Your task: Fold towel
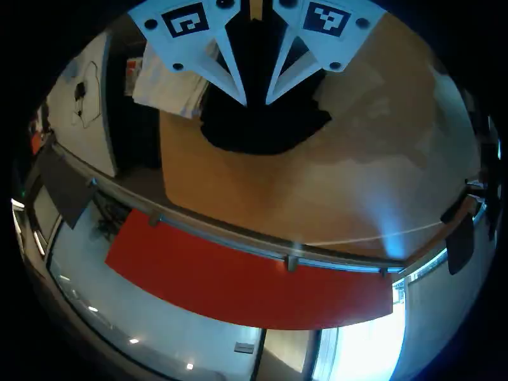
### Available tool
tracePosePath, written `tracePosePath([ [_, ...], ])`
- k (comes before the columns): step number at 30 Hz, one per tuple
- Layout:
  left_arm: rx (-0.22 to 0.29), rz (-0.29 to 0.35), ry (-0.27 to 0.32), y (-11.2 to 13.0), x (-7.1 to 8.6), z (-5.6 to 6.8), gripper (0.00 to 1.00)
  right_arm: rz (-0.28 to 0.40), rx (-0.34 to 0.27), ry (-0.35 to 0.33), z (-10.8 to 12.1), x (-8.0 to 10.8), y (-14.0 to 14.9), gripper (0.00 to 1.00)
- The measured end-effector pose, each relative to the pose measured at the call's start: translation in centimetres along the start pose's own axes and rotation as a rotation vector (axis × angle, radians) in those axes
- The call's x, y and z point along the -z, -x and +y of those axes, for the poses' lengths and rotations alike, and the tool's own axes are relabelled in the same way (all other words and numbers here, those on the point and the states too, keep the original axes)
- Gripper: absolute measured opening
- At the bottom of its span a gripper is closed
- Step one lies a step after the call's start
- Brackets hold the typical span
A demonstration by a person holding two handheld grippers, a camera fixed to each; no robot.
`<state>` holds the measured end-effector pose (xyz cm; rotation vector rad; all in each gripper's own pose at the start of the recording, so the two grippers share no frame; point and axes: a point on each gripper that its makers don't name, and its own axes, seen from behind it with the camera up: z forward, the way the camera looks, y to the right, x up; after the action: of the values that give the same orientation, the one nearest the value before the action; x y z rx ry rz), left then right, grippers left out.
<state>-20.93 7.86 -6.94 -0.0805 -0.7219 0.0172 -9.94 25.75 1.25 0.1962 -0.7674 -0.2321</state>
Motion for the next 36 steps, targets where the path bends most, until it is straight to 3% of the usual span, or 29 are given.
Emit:
tracePosePath([
  [15,-0.01,0.002,0.006,-0.1,0.1,0.2,0.94,-0.038,-0.068,0.025,-0.3,1.3,4.6,0.05],
  [26,-0.011,0.002,0.001,0.0,0.4,-0.1,0.94,-0.121,-0.123,0.078,1.2,0.9,9.1,0.05],
  [36,-0.013,0.0,-0.007,0.4,0.6,-0.5,0.94,-0.149,-0.139,0.102,1.7,0.6,10.6,0.05],
])
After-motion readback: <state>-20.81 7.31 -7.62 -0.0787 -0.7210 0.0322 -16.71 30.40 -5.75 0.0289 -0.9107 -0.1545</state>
